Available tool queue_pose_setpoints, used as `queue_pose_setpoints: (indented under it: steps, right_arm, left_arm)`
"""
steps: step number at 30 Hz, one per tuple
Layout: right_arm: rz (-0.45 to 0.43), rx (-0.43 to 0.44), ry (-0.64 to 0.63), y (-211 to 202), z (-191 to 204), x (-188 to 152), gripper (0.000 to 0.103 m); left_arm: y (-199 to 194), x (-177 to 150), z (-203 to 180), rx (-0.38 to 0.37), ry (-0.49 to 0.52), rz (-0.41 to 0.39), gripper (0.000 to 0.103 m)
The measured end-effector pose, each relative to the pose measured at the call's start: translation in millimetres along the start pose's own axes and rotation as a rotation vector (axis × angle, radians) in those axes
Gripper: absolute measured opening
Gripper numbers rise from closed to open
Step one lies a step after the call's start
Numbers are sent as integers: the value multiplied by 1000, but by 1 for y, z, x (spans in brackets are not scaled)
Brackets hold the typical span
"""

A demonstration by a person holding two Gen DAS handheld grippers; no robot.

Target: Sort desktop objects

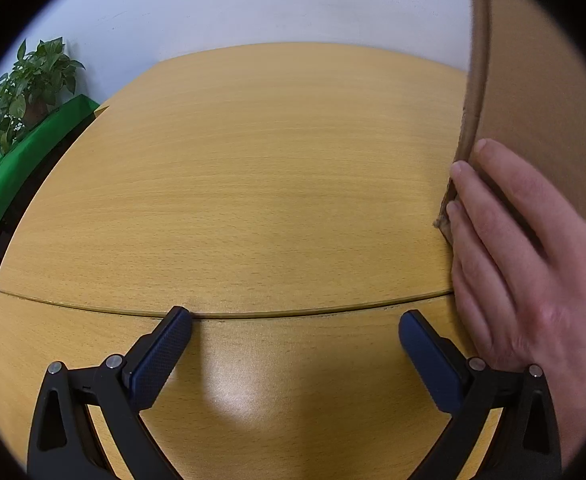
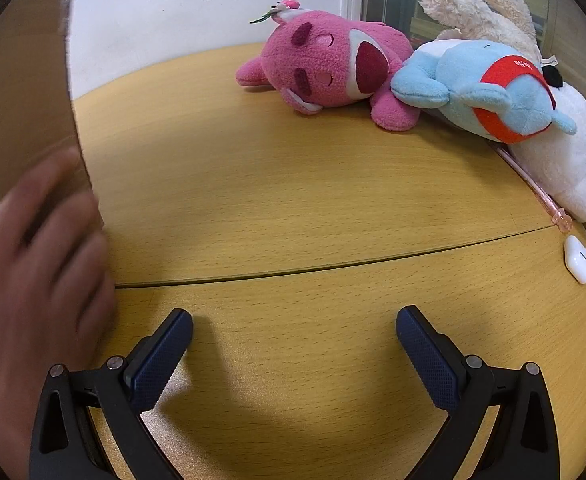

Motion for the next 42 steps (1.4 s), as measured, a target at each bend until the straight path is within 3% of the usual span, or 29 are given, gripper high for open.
queue_pose_setpoints:
  steps: [42]
  right_arm:
    - [-1, -4, 7, 3, 1, 0, 103]
  left_arm:
    - [-2, 2, -3, -2, 4, 2, 103]
Point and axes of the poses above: each gripper's, at about its wrist camera, not at the fingertips, and y roughly the way its jaws point, z to its left, x to its top, the point moved 8 cm from there along y, roughly the way its jaws point, and after that the axes turned 11 degrees about x, right-handed, at the moved point
